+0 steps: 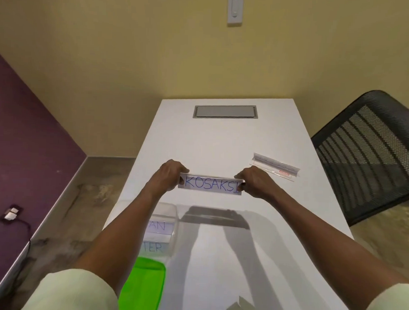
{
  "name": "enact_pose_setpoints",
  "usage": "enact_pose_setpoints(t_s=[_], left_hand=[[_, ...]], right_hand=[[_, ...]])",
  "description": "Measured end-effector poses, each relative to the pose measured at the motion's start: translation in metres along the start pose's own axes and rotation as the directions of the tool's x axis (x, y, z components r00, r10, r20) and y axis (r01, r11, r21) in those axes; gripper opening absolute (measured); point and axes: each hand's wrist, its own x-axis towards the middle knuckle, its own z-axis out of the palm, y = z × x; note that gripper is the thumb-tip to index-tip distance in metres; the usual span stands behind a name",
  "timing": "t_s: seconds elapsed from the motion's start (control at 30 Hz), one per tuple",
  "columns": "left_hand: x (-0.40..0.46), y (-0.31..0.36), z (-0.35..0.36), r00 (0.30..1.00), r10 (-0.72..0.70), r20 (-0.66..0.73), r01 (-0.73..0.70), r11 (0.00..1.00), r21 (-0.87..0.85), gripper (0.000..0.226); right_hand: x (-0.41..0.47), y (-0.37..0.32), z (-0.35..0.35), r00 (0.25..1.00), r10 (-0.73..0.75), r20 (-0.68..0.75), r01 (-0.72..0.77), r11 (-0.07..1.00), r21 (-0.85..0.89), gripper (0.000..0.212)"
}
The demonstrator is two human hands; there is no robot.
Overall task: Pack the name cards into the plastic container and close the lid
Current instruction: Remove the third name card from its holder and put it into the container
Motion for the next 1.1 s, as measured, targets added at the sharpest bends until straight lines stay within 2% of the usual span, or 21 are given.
enact_pose_setpoints(t_s=[0.13, 0.27, 0.4, 0.5, 0.7, 0.8, 0.9, 0.97, 1.1], left_hand=[[-0.016, -0.021, -0.008, 0.998, -0.070, 0.011, 0.070, 0.997, -0.038, 0.039], [-0.029, -0.047, -0.013, 0.988, -0.151, 0.023, 0.152, 0.985, -0.086, 0.037], [-0.044, -0.067, -0.019, 0.976, -0.217, 0.034, 0.219, 0.962, -0.161, 0.041], [-0.053, -0.084, -0.022, 0.979, -0.203, 0.021, 0.204, 0.971, -0.126, 0.037], [-0.072, -0.116, -0.023, 0.982, -0.187, 0.001, 0.187, 0.982, -0.022, 0.044], [-0.082, -0.135, -0.026, 0.972, -0.235, 0.017, 0.235, 0.971, -0.050, 0.042], [-0.091, -0.149, -0.028, 0.969, -0.246, 0.033, 0.248, 0.963, -0.109, 0.052], [-0.097, -0.156, -0.028, 0.966, -0.258, 0.020, 0.259, 0.963, -0.077, 0.037], [-0.106, -0.171, -0.028, 0.968, -0.251, 0.021, 0.251, 0.968, 0.009, 0.041]], right_hand=[[0.002, -0.027, 0.002, 0.999, -0.043, 0.027, 0.044, 0.999, -0.011, 0.016], [0.005, -0.053, 0.011, 0.997, -0.072, 0.040, 0.073, 0.997, -0.014, 0.021], [0.007, -0.078, 0.018, 0.993, -0.100, 0.056, 0.101, 0.994, -0.027, 0.018], [0.009, -0.095, 0.025, 0.991, -0.118, 0.063, 0.121, 0.991, -0.050, 0.016], [0.011, -0.128, 0.036, 0.981, -0.180, 0.078, 0.186, 0.979, -0.083, 0.004], [0.012, -0.146, 0.039, 0.973, -0.209, 0.094, 0.216, 0.974, -0.074, 0.016], [0.013, -0.161, 0.046, 0.966, -0.240, 0.096, 0.247, 0.967, -0.064, 0.031], [0.014, -0.171, 0.052, 0.961, -0.254, 0.105, 0.261, 0.964, -0.053, 0.029], [0.018, -0.189, 0.064, 0.955, -0.270, 0.126, 0.279, 0.959, -0.057, 0.019]])
